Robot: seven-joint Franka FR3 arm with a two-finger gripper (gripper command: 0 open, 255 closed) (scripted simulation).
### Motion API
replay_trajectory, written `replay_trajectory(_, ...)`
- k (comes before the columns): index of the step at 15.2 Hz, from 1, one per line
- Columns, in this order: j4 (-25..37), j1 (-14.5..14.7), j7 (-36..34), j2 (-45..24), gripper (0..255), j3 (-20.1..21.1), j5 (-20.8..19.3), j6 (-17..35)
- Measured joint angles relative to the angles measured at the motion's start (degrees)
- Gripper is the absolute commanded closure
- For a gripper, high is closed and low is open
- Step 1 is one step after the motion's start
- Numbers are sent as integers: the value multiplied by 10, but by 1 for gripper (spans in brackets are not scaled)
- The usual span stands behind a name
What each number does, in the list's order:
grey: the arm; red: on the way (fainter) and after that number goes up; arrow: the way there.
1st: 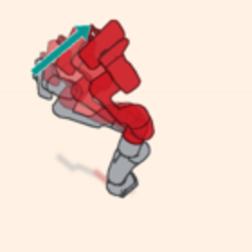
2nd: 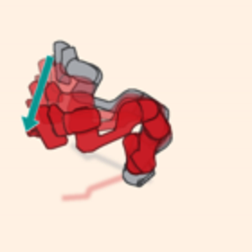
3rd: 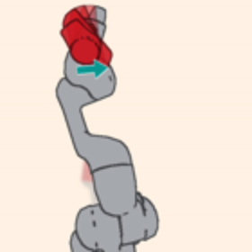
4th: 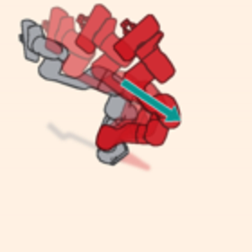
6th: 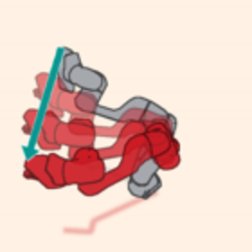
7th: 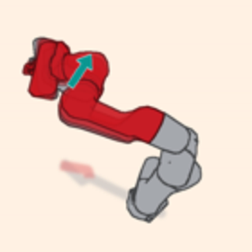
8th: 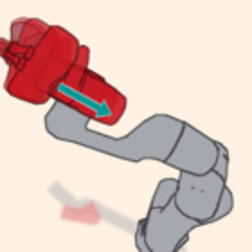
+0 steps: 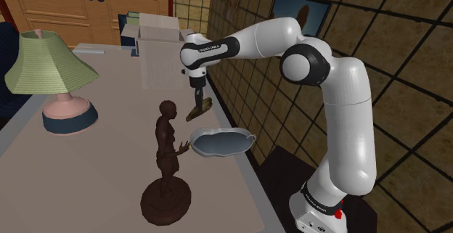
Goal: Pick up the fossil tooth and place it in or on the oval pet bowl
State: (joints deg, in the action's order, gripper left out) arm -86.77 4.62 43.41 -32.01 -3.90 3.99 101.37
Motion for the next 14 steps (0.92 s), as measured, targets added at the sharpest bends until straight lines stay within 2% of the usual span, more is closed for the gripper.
replay_trajectory(14,57,0,-5,31,255,-1,-3,-87)
